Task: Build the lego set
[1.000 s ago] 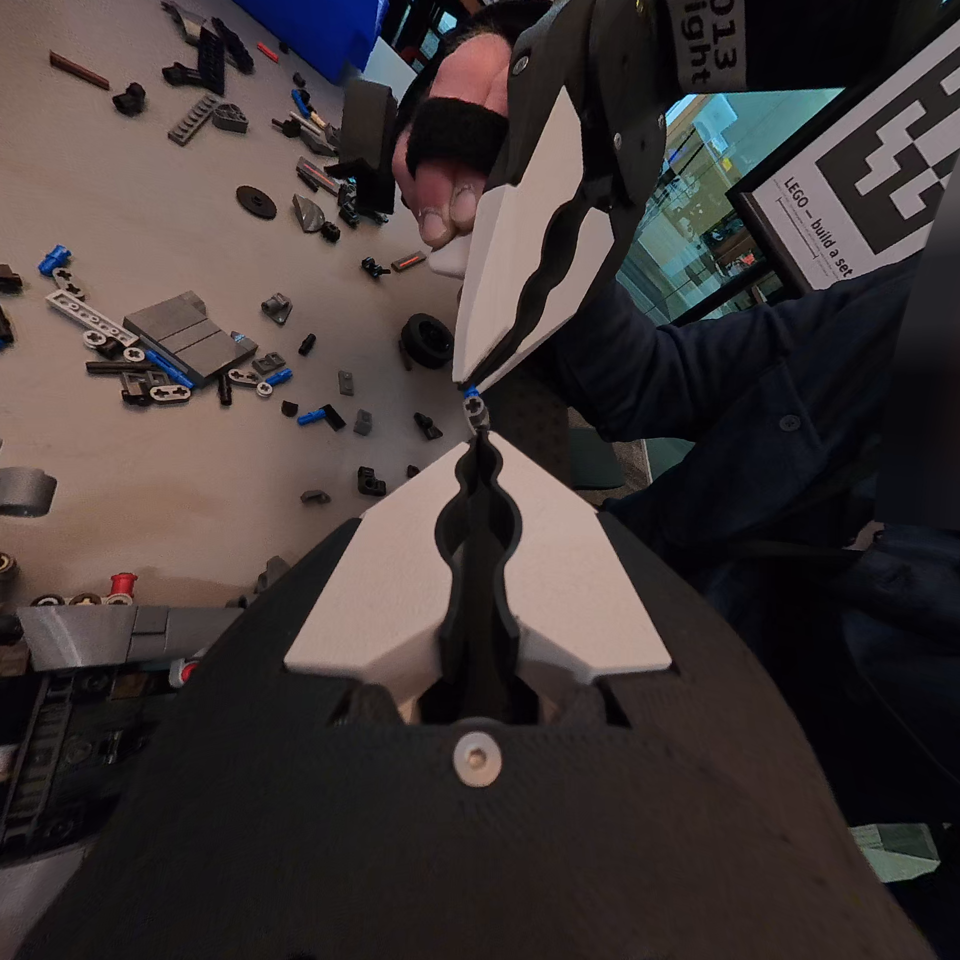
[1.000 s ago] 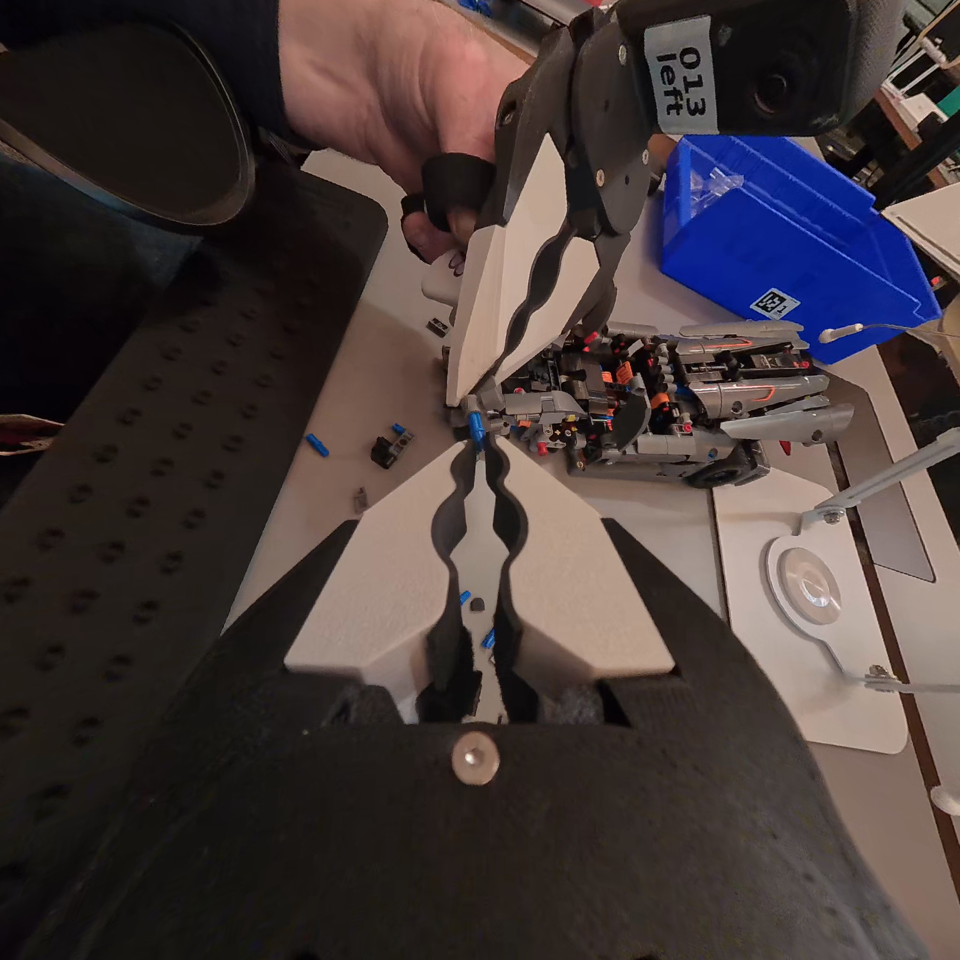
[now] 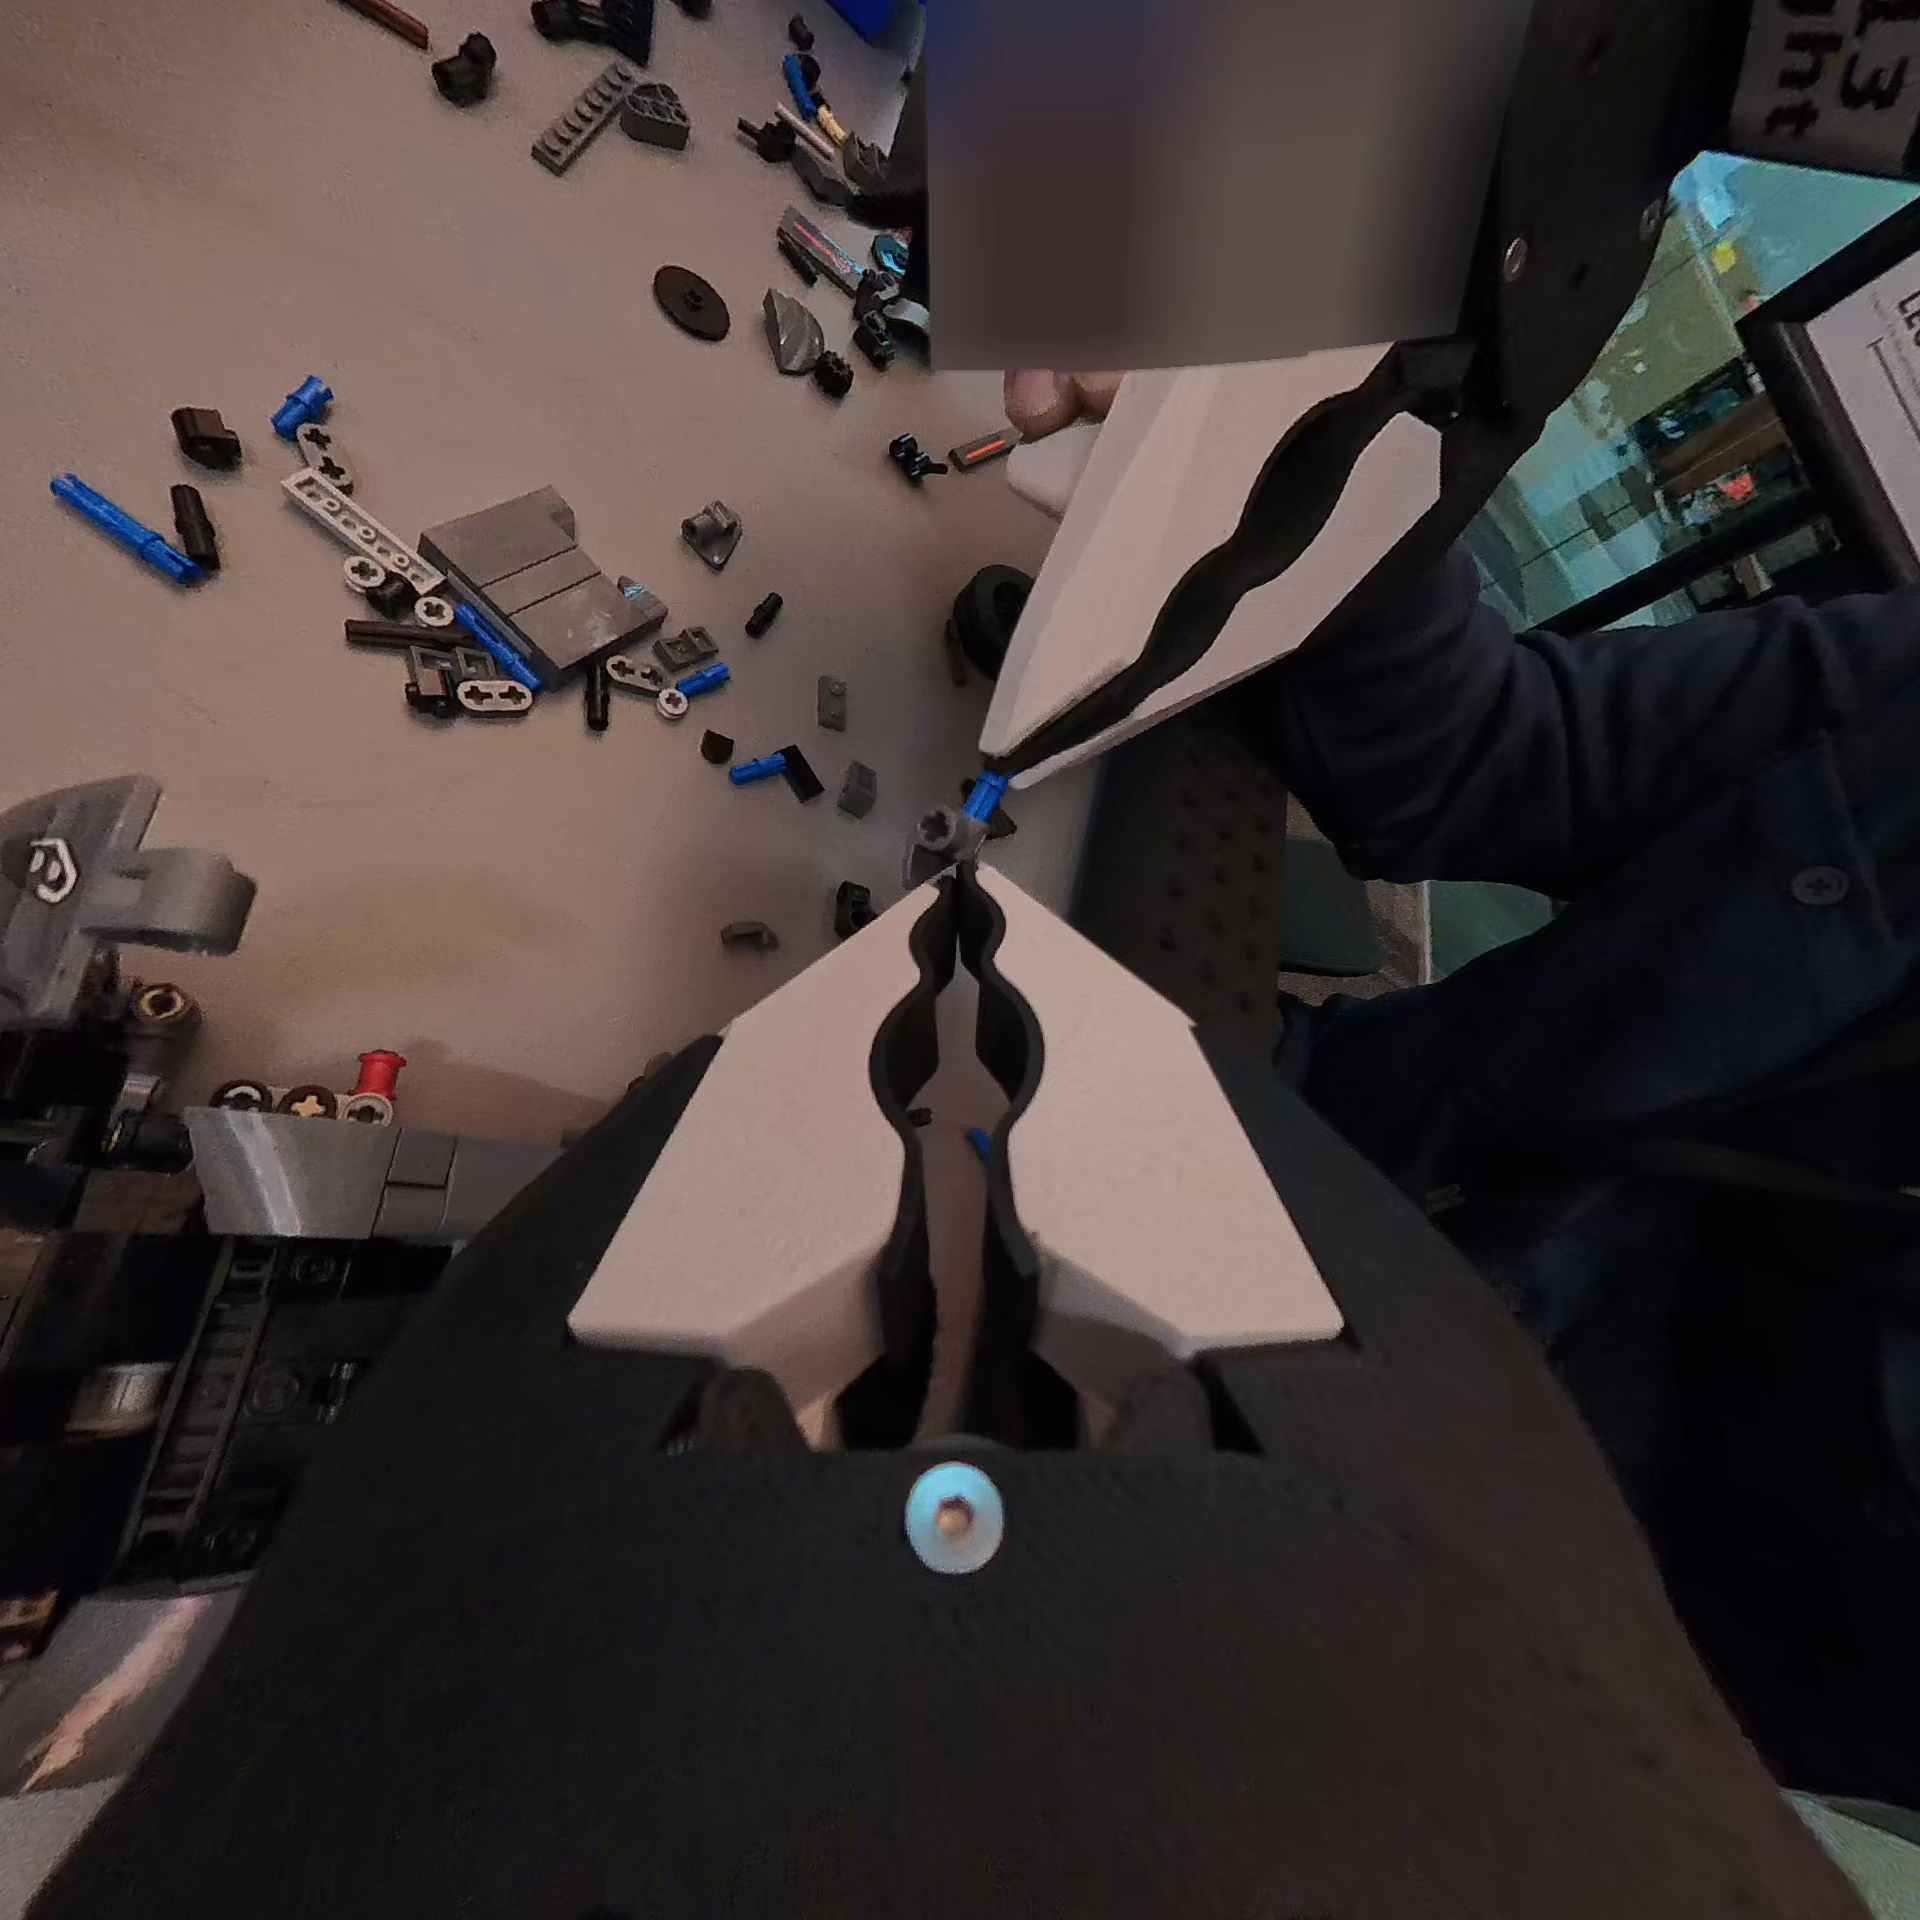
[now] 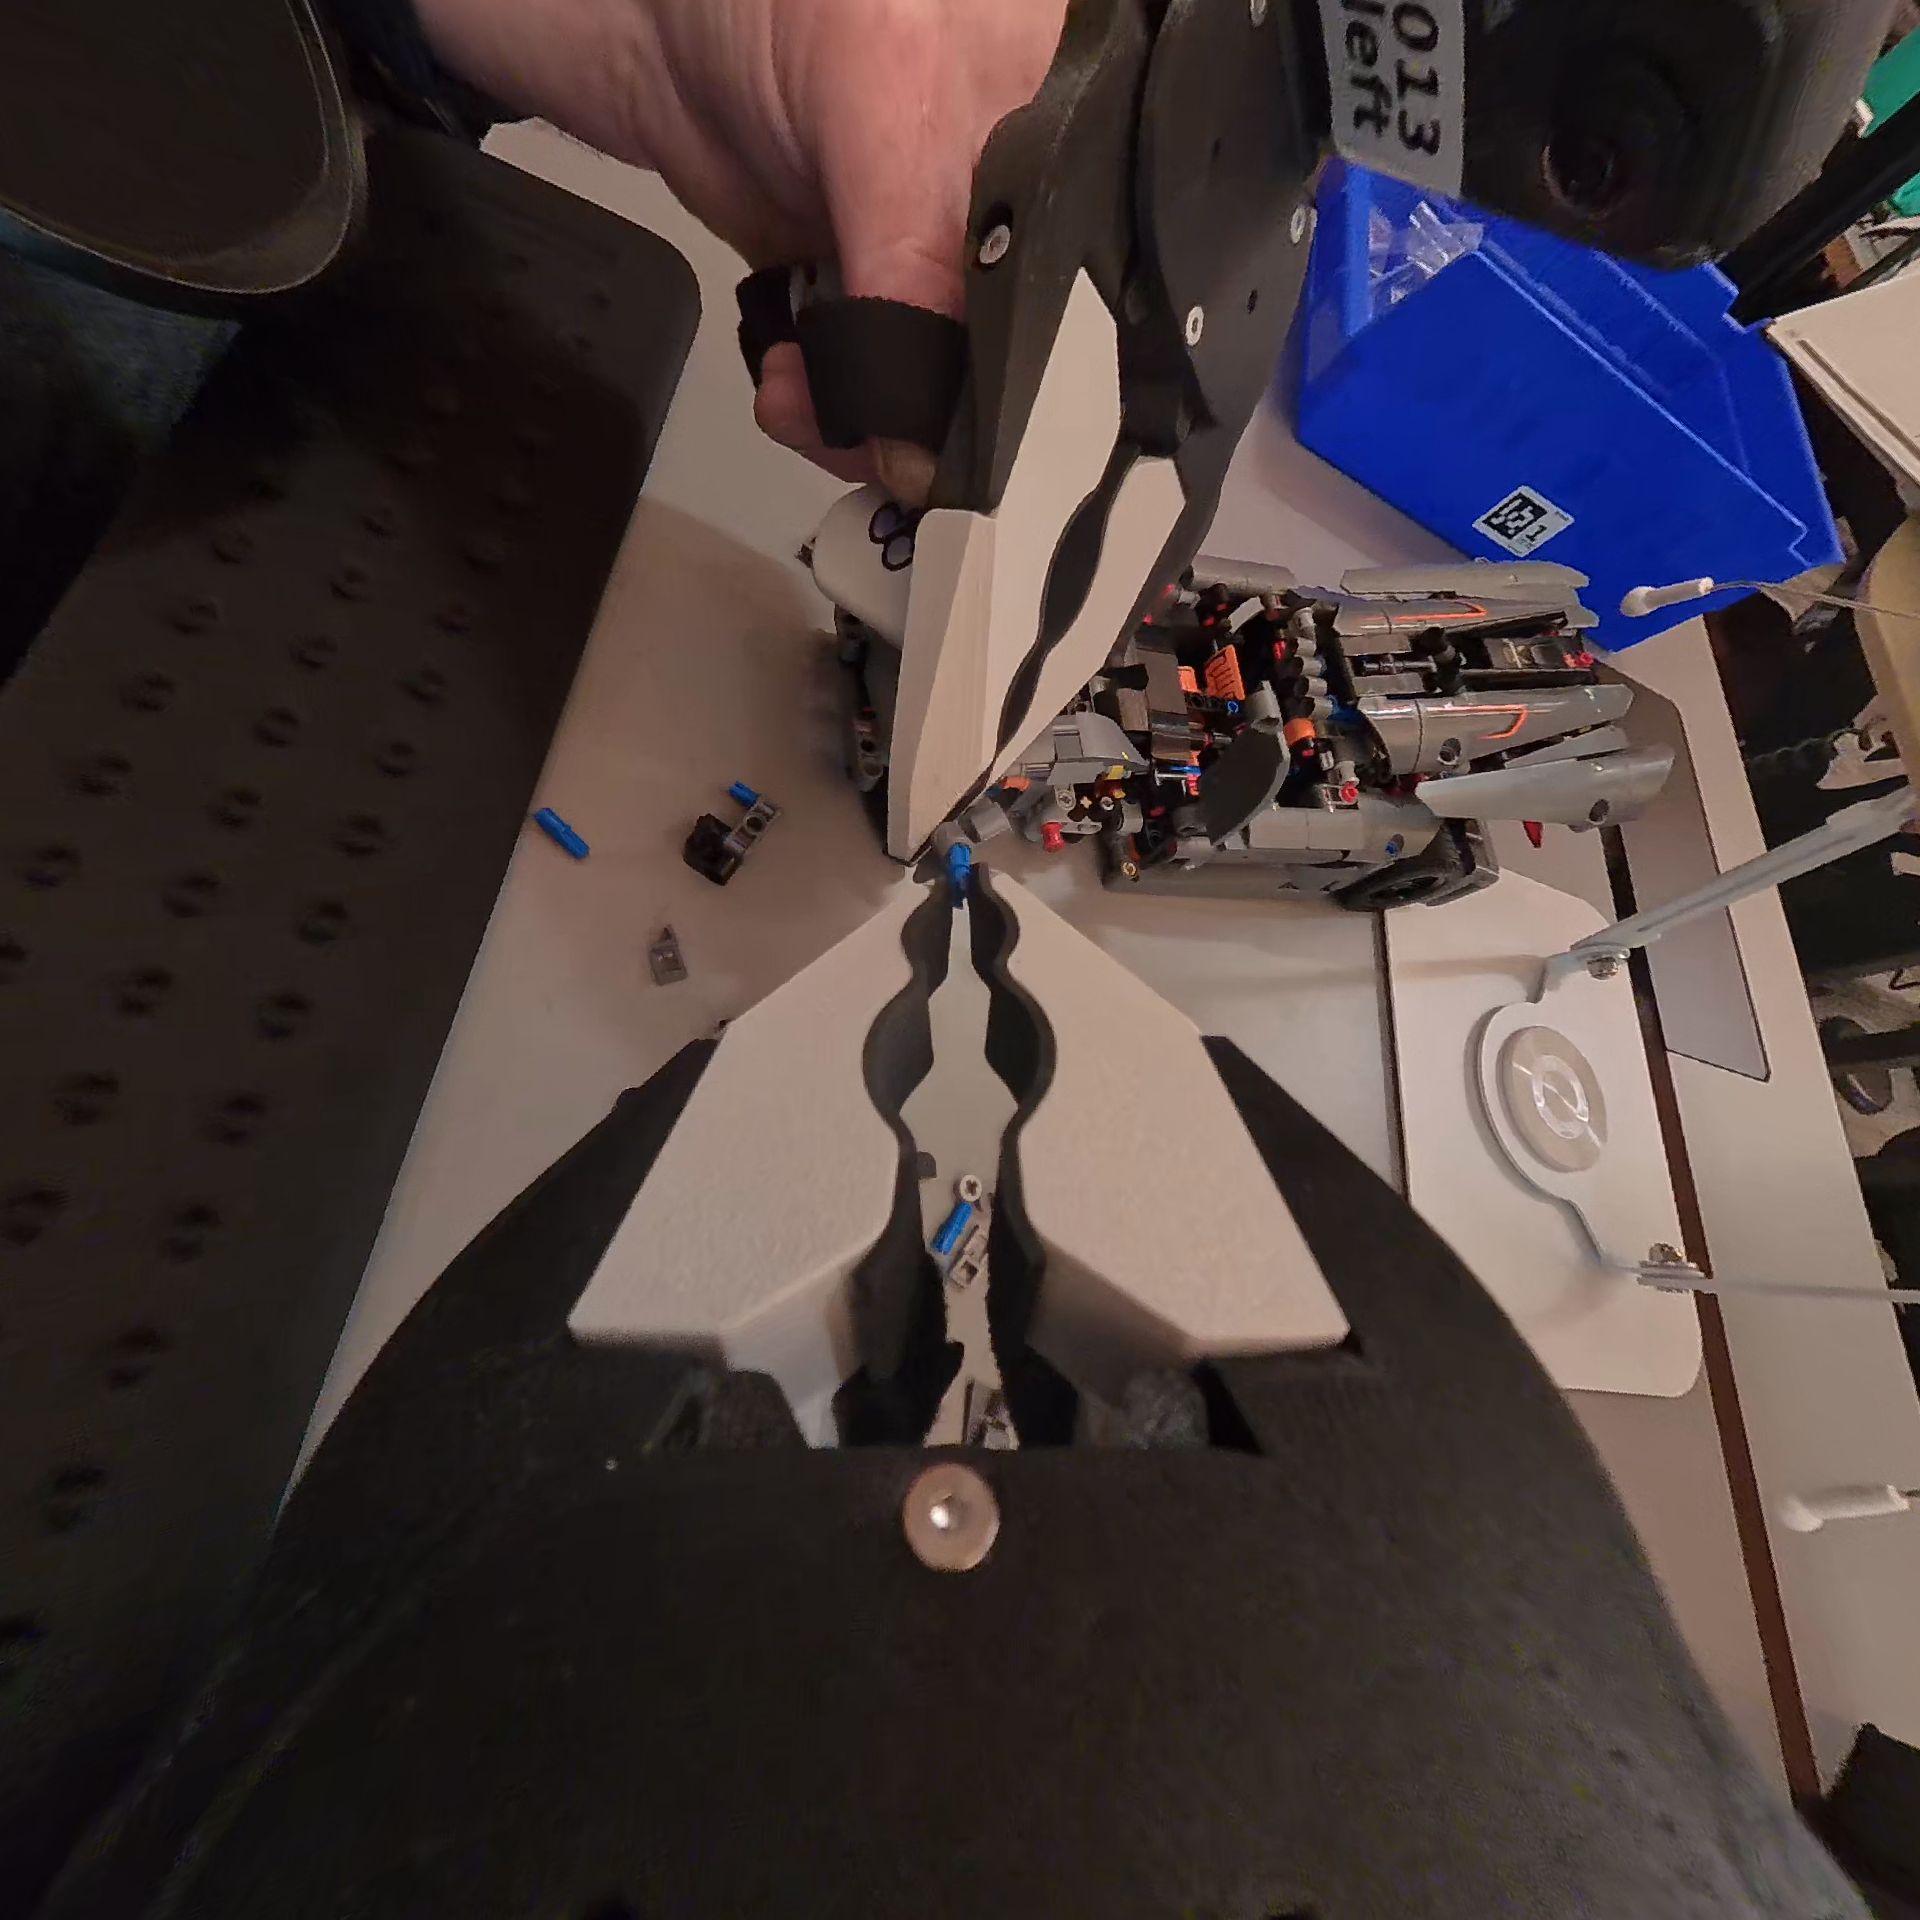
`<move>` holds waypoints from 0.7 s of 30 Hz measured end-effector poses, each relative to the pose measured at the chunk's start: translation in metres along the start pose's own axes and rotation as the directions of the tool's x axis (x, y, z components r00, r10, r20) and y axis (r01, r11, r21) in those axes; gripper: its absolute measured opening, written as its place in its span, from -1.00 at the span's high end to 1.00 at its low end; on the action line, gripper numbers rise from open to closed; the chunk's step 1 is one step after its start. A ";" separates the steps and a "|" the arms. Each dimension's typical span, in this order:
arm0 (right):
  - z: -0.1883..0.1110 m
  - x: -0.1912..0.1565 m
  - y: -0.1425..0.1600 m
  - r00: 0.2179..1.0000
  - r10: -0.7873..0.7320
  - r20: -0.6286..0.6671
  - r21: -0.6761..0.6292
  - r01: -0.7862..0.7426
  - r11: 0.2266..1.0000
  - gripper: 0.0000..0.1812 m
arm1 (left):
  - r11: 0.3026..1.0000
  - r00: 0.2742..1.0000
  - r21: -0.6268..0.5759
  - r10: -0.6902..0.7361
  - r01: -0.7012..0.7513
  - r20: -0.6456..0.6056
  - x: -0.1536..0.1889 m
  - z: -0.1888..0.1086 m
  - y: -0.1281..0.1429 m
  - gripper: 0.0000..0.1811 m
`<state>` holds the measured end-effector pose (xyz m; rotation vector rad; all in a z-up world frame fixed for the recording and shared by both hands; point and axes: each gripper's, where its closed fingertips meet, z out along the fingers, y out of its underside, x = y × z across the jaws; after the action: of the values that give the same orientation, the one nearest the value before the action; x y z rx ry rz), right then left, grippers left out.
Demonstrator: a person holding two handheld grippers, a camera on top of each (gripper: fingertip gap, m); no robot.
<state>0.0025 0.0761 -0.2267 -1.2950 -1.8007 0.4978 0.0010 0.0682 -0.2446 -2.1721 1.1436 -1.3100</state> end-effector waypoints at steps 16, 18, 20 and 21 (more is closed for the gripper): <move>0.007 -0.010 0.009 0.998 0.008 0.062 -0.044 -0.005 0.999 0.99 | 0.971 0.966 -0.170 0.195 -0.167 0.169 -0.009 0.011 0.014 1.00; 0.007 -0.011 0.011 0.997 0.015 0.076 -0.044 -0.012 0.999 0.99 | 0.964 0.957 -0.190 0.223 -0.188 0.184 -0.009 0.013 0.016 1.00; 0.008 -0.012 0.012 0.996 0.019 0.085 -0.044 -0.015 0.999 0.99 | 0.956 0.948 -0.209 0.249 -0.207 0.200 -0.011 0.014 0.017 1.00; 0.008 -0.013 0.012 0.996 0.020 0.092 -0.039 -0.017 0.999 0.99 | 0.951 0.944 -0.216 0.263 -0.219 0.200 -0.010 0.014 0.018 1.00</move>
<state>0.0046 0.0700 -0.2449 -1.3352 -1.8838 0.5435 0.0023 0.0642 -0.2690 -2.1579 1.4366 -0.8539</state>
